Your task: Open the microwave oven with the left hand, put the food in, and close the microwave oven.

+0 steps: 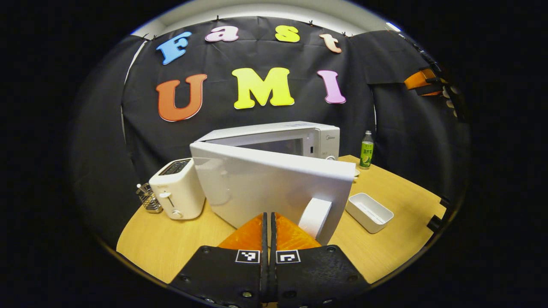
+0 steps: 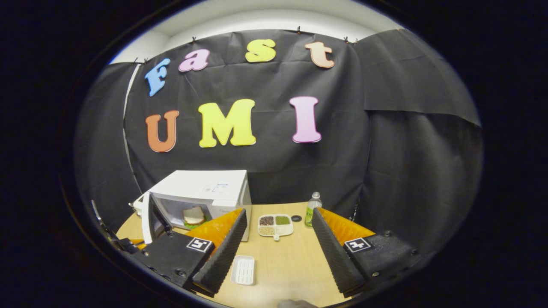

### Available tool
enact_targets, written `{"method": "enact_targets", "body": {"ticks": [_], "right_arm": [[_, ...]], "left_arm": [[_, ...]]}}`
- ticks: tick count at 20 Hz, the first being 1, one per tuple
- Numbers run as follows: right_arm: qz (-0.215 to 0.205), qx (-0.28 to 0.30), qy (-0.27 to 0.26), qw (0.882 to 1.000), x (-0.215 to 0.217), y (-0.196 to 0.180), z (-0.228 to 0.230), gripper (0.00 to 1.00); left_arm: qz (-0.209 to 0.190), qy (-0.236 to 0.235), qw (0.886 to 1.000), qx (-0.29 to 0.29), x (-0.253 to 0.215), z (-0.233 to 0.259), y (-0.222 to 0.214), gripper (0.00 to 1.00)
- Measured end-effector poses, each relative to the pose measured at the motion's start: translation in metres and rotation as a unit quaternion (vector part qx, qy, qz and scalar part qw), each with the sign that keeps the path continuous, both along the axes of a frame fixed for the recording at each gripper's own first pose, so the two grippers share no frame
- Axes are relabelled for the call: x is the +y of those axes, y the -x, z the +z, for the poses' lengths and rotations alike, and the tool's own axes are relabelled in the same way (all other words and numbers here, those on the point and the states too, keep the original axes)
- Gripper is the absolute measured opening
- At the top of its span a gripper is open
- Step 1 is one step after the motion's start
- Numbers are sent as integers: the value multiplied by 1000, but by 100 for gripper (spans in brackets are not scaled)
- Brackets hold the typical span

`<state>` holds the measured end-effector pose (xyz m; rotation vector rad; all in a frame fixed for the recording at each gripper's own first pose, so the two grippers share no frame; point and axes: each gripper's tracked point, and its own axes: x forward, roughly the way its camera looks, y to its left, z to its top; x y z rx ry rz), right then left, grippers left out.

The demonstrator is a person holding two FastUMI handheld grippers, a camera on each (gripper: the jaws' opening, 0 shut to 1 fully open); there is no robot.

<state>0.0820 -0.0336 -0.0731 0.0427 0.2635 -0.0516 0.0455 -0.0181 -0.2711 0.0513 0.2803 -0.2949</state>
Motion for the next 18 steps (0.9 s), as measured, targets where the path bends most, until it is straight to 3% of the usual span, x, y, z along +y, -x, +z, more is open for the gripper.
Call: {"method": "enact_targets", "body": {"ticks": [8, 9, 10, 18], "right_arm": [[-14, 10, -11, 1000, -39, -10, -4, 98], [-16, 12, -12, 1000, -42, -12, -5, 98], [-17, 13, -13, 1000, -46, -14, -5, 91], [-14, 26, -15, 999, -59, -27, -13, 91]], "left_arm": [[-38, -9, 999, -13, -57, 10, -42, 0], [-39, -11, 999, -14, -61, 10, -49, 0], [-38, -11, 999, -17, -65, 11, -55, 0], [-27, 0, 999, -23, -94, 14, -95, 0]]}}
